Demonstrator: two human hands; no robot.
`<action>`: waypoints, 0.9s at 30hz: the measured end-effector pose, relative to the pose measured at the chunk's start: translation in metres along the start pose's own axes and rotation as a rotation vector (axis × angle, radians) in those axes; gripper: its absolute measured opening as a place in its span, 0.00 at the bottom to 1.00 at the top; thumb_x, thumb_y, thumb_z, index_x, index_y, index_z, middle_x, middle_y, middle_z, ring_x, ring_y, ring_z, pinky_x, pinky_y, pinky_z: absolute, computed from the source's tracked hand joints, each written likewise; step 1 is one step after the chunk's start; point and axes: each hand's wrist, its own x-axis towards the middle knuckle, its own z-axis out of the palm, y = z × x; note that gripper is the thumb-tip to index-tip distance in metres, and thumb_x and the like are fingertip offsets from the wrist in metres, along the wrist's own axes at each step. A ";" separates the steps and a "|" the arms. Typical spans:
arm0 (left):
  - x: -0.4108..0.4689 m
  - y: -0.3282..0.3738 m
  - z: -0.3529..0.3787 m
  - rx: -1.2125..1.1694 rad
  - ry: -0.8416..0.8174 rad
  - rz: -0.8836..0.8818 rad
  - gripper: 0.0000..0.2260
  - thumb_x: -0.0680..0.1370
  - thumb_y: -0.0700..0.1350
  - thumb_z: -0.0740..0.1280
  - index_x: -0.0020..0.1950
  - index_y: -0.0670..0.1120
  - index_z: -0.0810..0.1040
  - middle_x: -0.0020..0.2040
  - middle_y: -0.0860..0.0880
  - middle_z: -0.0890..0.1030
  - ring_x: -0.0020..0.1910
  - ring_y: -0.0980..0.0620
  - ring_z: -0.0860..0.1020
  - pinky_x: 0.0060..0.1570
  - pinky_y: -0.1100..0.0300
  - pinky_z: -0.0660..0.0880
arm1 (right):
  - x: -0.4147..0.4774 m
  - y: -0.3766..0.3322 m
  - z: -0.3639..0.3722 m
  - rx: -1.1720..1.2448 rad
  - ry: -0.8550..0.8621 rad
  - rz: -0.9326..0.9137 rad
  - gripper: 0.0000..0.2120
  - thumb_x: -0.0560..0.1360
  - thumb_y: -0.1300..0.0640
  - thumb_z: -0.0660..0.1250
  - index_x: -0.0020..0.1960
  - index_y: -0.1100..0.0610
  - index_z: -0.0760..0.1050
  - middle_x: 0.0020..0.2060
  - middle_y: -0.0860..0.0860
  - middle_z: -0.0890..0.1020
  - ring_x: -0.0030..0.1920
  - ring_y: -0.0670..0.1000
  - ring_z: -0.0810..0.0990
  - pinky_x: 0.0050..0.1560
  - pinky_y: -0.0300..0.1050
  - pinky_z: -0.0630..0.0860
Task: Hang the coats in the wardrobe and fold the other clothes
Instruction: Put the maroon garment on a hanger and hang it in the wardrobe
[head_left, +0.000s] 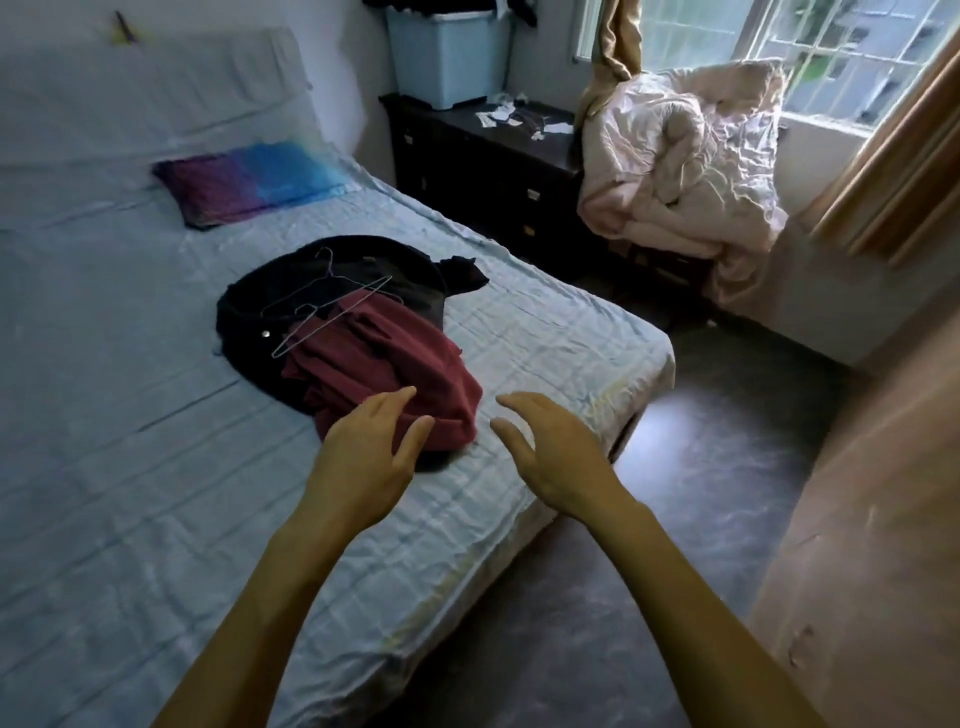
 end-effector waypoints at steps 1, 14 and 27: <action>0.006 0.003 0.001 0.022 0.011 -0.031 0.23 0.80 0.56 0.57 0.72 0.48 0.66 0.69 0.48 0.71 0.66 0.50 0.70 0.64 0.54 0.68 | 0.011 0.006 -0.004 0.012 -0.009 -0.018 0.20 0.80 0.46 0.59 0.67 0.54 0.72 0.64 0.50 0.76 0.64 0.50 0.72 0.66 0.45 0.67; 0.118 -0.034 0.037 0.204 0.105 -0.319 0.25 0.80 0.58 0.54 0.73 0.47 0.65 0.70 0.46 0.70 0.67 0.48 0.69 0.66 0.52 0.66 | 0.166 0.039 0.033 0.055 -0.212 -0.239 0.24 0.78 0.42 0.56 0.69 0.53 0.70 0.66 0.50 0.74 0.65 0.50 0.72 0.65 0.44 0.67; 0.261 -0.073 0.065 0.132 0.151 -0.476 0.25 0.80 0.57 0.55 0.73 0.46 0.64 0.70 0.46 0.70 0.66 0.48 0.71 0.65 0.53 0.67 | 0.338 0.085 0.064 0.021 -0.339 -0.363 0.20 0.80 0.47 0.59 0.69 0.54 0.70 0.65 0.51 0.75 0.64 0.49 0.73 0.62 0.36 0.64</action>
